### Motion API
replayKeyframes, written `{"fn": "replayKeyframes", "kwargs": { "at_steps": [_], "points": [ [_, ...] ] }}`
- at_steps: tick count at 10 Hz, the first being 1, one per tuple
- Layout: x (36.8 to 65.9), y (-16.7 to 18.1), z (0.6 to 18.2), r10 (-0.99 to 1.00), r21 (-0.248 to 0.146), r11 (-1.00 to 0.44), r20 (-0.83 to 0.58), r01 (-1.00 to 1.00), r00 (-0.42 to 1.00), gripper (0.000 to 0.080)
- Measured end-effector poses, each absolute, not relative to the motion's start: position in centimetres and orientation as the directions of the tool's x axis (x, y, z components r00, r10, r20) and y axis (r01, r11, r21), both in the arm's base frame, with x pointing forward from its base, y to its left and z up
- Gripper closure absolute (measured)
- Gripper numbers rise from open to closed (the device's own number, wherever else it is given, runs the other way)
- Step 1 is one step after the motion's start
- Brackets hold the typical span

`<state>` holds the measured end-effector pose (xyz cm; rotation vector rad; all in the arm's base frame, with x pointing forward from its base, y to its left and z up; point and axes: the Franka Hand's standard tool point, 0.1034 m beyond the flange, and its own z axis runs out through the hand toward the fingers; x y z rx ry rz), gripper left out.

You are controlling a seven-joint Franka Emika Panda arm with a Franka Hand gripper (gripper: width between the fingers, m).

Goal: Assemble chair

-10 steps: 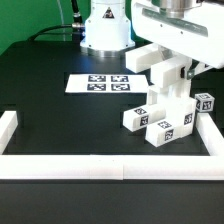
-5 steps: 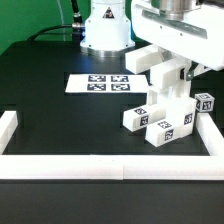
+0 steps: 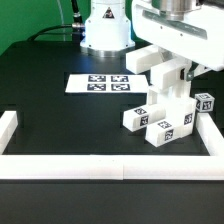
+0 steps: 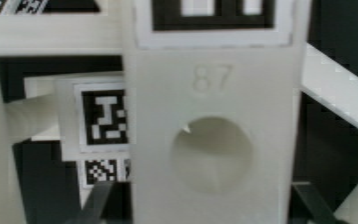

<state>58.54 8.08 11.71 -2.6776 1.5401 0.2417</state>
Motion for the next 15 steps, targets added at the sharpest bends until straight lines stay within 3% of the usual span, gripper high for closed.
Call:
{"fn": "replayKeyframes", "kwargs": {
  "at_steps": [15],
  "points": [
    [58.97, 8.15, 11.0, -0.852, 0.038, -0.512, -0.148, -0.858, 0.502, 0.051]
  ]
}}
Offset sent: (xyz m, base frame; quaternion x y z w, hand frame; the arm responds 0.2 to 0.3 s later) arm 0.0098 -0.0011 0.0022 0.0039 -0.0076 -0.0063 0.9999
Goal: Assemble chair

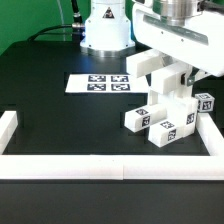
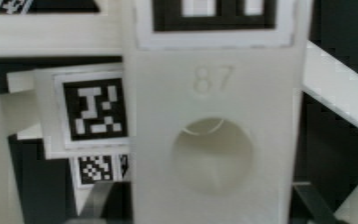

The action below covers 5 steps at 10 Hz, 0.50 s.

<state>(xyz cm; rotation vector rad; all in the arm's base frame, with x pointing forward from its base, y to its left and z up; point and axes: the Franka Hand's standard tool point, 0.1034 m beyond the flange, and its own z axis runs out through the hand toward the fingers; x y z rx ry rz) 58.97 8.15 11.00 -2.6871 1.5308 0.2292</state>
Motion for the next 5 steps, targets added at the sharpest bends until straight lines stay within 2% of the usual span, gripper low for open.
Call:
{"fn": "replayKeyframes", "kwargs": {
  "at_steps": [5],
  "points": [
    [58.98, 8.31, 11.03, -0.85, 0.038, -0.515, -0.147, -0.856, 0.505, 0.051]
  ]
}}
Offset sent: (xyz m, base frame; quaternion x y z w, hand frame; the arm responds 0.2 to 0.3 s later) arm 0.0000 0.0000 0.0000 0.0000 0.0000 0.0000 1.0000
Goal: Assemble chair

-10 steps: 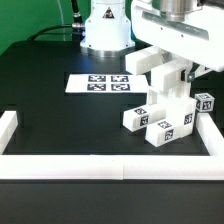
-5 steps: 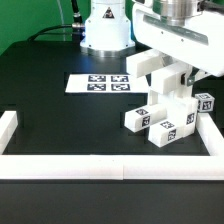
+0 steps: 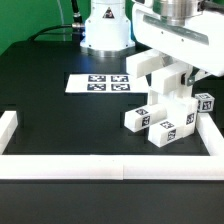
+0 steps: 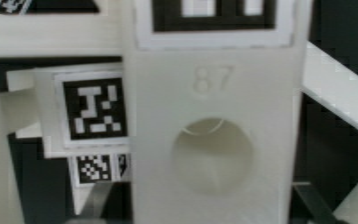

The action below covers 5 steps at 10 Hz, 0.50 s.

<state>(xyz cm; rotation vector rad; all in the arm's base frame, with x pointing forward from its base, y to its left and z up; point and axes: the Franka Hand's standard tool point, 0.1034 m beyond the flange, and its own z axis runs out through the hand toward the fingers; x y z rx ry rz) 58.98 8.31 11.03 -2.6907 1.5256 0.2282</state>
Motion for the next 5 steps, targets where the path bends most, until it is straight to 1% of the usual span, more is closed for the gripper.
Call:
{"fn": "replayKeyframes", "kwargs": {
  "at_steps": [3, 5],
  "points": [
    [58.91, 8.9, 11.03, -0.83, 0.041, -0.55, -0.137, -0.834, 0.541, 0.051],
    [58.9, 8.95, 11.02, -0.83, 0.041, -0.55, -0.138, -0.834, 0.541, 0.051]
  ]
}}
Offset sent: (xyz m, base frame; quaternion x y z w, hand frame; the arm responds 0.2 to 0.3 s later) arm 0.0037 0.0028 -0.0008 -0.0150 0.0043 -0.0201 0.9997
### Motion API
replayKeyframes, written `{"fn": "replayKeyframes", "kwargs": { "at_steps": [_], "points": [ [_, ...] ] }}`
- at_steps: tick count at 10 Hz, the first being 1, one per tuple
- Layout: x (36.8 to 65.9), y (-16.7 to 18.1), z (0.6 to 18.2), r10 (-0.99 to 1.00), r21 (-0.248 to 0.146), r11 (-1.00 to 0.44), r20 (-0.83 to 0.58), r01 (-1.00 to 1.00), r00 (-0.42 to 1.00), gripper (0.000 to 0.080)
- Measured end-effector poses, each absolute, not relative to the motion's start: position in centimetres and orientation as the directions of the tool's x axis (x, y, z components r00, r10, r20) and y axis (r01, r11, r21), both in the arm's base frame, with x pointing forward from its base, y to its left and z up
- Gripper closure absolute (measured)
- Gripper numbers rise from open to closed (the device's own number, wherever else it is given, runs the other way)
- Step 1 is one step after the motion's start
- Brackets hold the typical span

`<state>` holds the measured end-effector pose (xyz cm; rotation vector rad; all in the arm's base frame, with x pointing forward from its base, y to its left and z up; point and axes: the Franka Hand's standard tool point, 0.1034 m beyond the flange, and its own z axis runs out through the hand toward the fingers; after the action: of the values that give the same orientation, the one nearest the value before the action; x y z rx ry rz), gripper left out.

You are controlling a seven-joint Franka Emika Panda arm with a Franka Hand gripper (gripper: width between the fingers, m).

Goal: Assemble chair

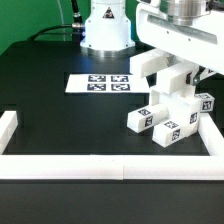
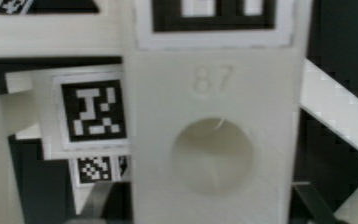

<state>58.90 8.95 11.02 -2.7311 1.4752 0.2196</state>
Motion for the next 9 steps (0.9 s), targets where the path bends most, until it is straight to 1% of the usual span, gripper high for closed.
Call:
{"fn": "replayKeyframes", "kwargs": {
  "at_steps": [3, 6, 9],
  "points": [
    [58.91, 8.97, 11.02, -0.825, 0.04, -0.558, -0.137, -0.829, 0.548, 0.051],
    [59.13, 9.25, 11.05, -0.757, 0.023, -0.647, -0.138, -0.762, 0.639, 0.051],
    [59.15, 9.27, 10.99, -0.745, 0.02, -0.661, -0.14, -0.75, 0.652, 0.051]
  ]
}}
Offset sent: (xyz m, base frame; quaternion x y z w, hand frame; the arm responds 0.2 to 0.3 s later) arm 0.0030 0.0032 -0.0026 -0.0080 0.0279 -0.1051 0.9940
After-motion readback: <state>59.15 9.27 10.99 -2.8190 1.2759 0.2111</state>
